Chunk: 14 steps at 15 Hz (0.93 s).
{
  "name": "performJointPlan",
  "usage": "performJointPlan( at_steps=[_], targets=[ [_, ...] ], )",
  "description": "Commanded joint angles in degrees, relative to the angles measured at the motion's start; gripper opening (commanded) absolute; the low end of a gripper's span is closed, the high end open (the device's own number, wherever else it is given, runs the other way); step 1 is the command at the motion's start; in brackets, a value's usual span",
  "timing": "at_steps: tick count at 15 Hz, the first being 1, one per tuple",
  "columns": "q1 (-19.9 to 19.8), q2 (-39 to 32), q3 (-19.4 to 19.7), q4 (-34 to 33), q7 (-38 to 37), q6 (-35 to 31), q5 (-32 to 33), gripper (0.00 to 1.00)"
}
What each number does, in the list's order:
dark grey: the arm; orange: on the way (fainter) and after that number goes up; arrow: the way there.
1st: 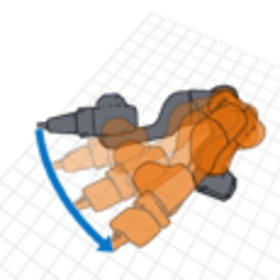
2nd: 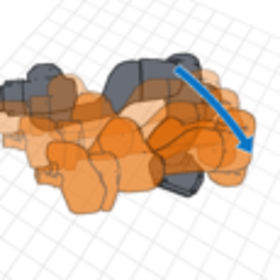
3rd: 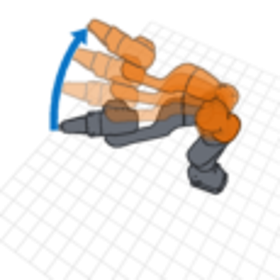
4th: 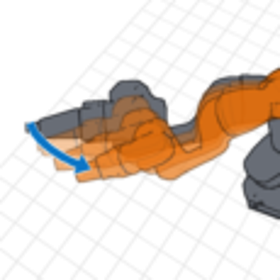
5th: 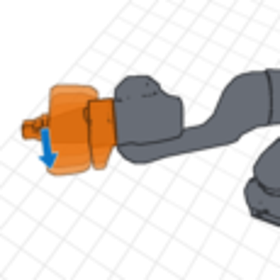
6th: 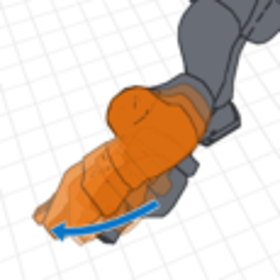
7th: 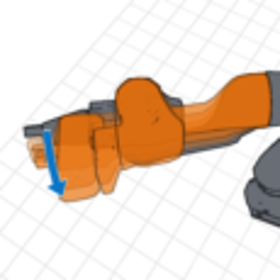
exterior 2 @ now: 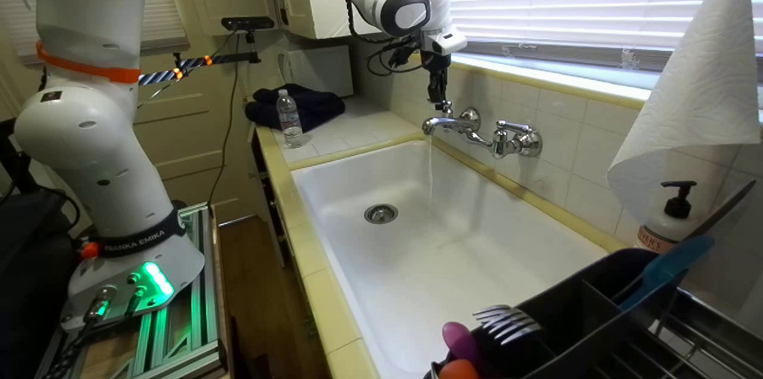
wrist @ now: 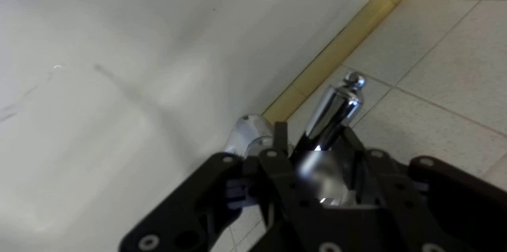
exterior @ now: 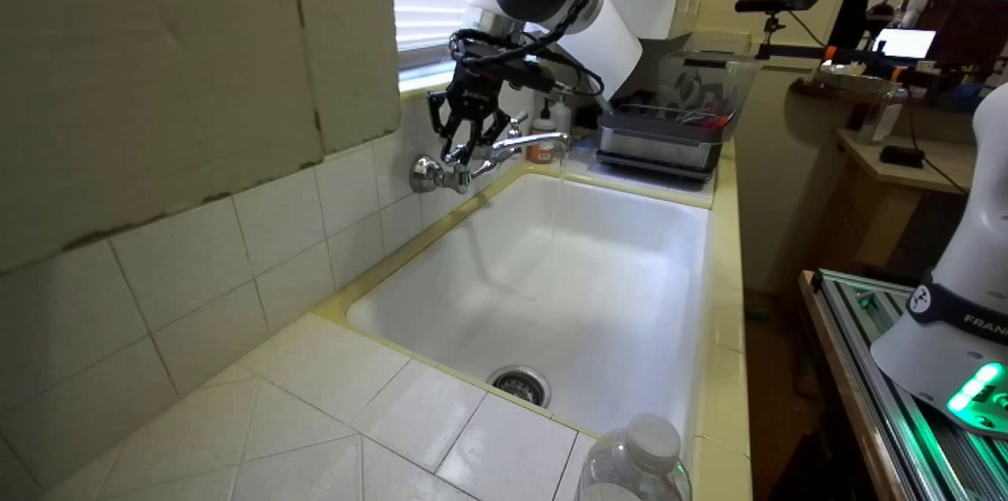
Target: Open the kitchen faucet with the left handle
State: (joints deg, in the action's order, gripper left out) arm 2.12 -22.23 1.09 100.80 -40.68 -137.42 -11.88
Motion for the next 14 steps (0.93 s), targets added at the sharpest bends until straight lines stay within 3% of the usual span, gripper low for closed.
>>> performJointPlan(
  at_steps=[1, 14],
  targets=[
    [0.5, -1.1, -0.2, -1.5, 1.6, 1.7, -0.5, 0.07],
    [0.8, -0.4, 0.4, -1.1, 4.5, 4.3, 0.8, 0.05]
  ],
)
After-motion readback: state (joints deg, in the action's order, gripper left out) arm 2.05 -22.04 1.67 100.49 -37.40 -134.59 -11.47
